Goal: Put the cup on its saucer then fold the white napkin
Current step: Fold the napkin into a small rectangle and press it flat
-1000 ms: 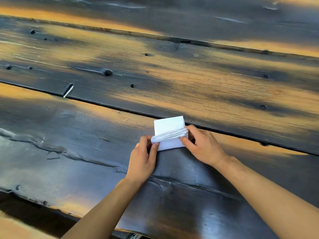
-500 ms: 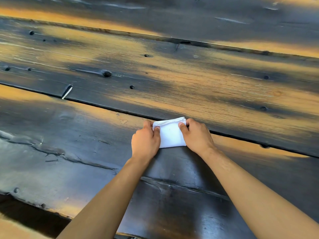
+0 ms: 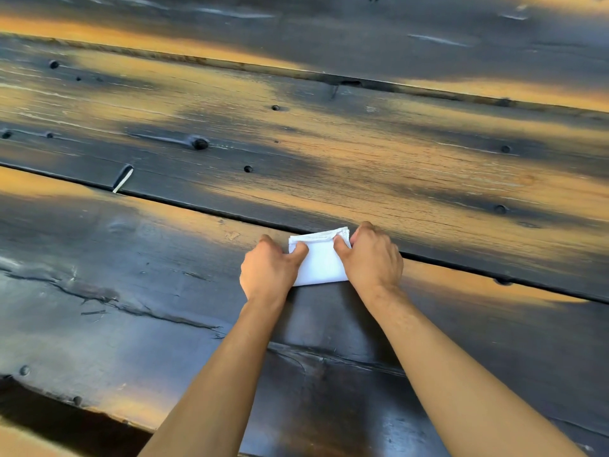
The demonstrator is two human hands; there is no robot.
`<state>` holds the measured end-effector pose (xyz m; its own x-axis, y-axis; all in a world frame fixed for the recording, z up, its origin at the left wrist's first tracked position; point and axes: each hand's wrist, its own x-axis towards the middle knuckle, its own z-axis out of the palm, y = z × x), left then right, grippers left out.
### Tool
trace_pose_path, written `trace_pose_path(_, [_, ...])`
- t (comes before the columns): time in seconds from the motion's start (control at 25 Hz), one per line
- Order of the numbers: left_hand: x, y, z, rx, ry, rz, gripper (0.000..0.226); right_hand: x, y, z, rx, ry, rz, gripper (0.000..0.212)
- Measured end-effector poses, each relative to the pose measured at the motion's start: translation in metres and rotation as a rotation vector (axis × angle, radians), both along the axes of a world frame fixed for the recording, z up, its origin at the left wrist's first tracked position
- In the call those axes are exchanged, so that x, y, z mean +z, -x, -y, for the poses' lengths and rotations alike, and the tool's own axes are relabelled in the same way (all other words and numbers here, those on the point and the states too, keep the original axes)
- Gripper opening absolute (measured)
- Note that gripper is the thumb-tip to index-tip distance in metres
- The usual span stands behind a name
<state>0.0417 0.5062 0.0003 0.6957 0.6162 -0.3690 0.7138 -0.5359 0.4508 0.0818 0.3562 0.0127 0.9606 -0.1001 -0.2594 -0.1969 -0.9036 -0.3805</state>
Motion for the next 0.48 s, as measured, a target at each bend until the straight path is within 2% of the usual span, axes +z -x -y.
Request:
trace_pose_path(0.08, [0.0, 0.013, -0.003, 0.01, 0.002, 0.065, 0.047, 0.006, 0.003, 0.004, 0.026, -0.081, 0.129, 0.03])
trace_pose_path(0.2, [-0.003, 0.034, -0.019, -0.047, -0.058, 0.246, 0.043, 0.005, 0.014, 0.005, 0.251, -0.129, 0.464, 0.023])
trace_pose_path(0.24, [-0.007, 0.043, -0.03, -0.099, -0.127, 0.302, 0.04, 0.004, 0.017, 0.004, 0.322, -0.154, 0.52, 0.024])
trace_pose_path(0.36, [-0.026, 0.067, -0.075, -0.329, -0.45, 0.291, 0.052, -0.002, 0.023, -0.003, 0.586, -0.158, 0.456, 0.028])
trace_pose_path(0.48, [-0.037, 0.083, -0.11, -0.4, -0.485, 0.117, 0.07, -0.009, 0.017, -0.009, 0.719, -0.032, 0.181, 0.048])
